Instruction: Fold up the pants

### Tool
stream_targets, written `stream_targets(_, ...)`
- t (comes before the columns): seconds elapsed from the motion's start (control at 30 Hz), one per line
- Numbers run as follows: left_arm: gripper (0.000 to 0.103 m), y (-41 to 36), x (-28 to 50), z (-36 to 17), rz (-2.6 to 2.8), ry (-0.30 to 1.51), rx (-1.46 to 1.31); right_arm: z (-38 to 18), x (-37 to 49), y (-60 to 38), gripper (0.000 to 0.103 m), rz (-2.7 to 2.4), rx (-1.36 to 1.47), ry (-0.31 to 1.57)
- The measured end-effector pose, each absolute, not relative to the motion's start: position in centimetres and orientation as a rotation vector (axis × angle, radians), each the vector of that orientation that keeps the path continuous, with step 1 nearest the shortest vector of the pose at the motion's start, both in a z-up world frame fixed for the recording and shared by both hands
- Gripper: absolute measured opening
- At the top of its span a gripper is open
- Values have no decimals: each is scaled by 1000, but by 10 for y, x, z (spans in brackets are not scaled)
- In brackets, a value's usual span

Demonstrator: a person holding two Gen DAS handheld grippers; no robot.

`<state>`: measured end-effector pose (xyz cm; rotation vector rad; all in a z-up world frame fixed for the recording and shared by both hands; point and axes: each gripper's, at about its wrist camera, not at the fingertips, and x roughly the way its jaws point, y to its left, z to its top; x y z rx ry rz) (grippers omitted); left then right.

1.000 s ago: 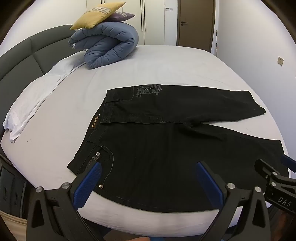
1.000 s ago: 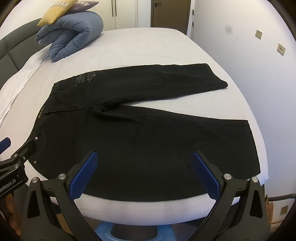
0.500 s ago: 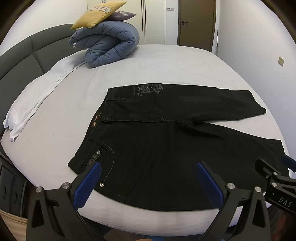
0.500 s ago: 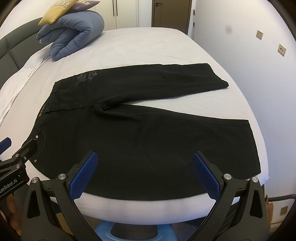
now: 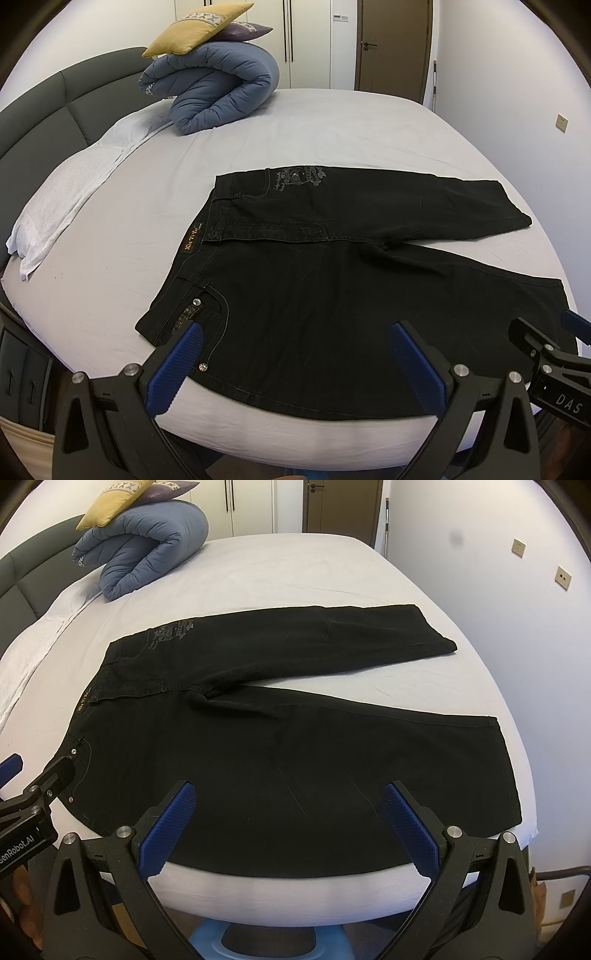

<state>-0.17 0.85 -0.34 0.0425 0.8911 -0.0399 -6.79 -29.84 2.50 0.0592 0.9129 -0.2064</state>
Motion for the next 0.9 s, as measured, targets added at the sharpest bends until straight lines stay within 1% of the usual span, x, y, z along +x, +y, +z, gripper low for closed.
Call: stream_targets(0.9,103,11,-5,-5,-38,892,41,24,-70,-296,103,-203,60,915)
